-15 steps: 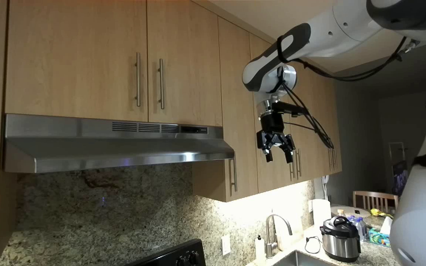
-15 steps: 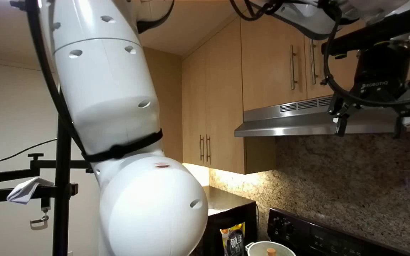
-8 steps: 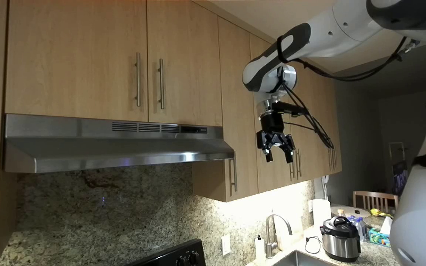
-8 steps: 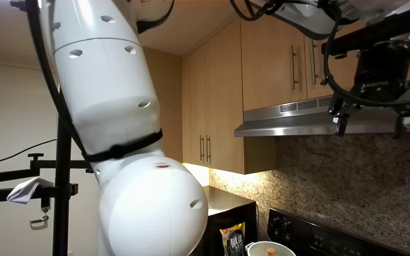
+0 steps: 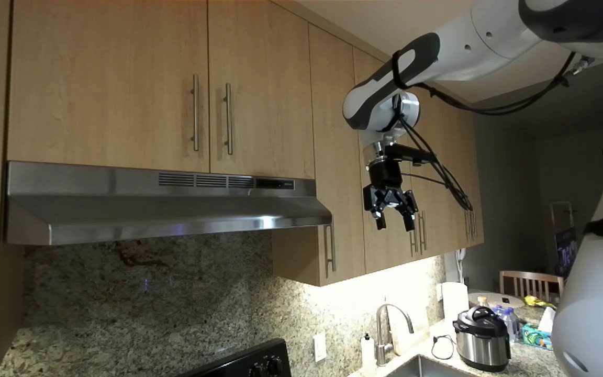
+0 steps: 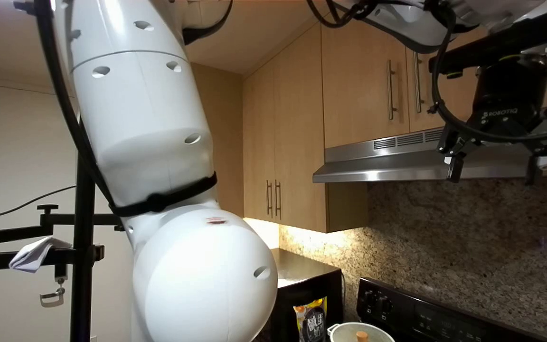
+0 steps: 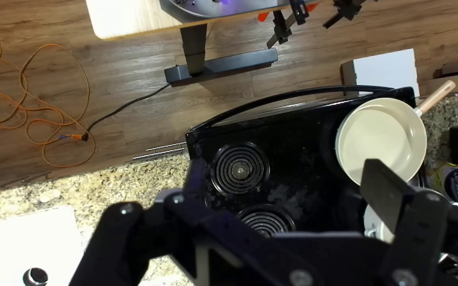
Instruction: Open and close the right cabinet door on top of the stove
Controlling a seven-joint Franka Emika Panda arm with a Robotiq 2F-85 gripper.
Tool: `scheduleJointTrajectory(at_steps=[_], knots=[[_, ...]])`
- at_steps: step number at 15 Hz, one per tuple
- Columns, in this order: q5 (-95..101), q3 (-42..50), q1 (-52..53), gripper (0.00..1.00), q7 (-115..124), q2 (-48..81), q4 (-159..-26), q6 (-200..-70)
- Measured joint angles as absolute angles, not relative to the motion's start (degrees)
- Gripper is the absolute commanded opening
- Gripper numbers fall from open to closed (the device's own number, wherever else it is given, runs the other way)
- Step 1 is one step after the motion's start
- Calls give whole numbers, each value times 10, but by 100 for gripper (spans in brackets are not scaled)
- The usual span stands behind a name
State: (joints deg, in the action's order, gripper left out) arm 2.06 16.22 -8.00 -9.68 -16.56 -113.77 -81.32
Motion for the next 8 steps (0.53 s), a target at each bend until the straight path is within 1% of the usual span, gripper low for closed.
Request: scheduleJointTrajectory(at_steps=[8], knots=[[22,148,-81,100,-97,-176,-1132,-814]])
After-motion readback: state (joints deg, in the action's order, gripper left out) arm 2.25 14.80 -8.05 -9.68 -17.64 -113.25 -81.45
